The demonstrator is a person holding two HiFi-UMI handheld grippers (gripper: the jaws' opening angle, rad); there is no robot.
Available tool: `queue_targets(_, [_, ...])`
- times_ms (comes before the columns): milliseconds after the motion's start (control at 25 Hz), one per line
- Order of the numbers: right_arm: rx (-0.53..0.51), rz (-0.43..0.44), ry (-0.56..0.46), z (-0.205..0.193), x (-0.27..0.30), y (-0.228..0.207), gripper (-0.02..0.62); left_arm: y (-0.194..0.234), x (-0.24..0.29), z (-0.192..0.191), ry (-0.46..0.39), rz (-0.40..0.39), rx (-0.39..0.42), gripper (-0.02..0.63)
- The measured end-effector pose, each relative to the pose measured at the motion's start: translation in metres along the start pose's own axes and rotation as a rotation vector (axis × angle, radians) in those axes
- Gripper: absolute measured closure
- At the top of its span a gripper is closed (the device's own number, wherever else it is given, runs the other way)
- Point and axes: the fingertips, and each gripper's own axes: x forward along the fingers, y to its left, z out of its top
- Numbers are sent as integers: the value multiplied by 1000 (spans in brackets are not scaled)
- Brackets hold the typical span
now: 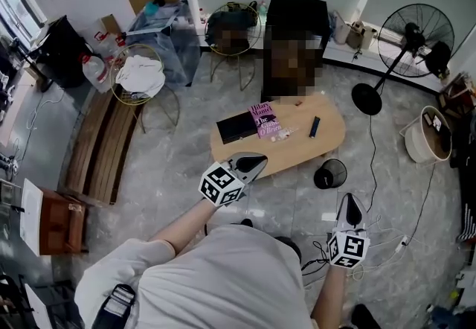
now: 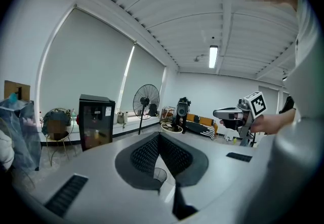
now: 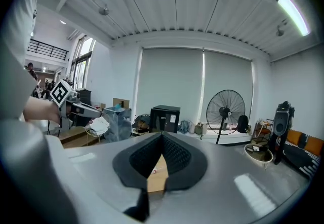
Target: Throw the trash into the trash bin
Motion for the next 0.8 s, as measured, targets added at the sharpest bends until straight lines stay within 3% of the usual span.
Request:
queue_targets(400, [21, -49, 38, -13, 14, 8, 584, 29, -5, -14, 29, -1, -13, 600])
queue_targets(800, [22, -14, 51, -17, 46, -18, 584, 38, 33, -10, 31, 10, -27, 600])
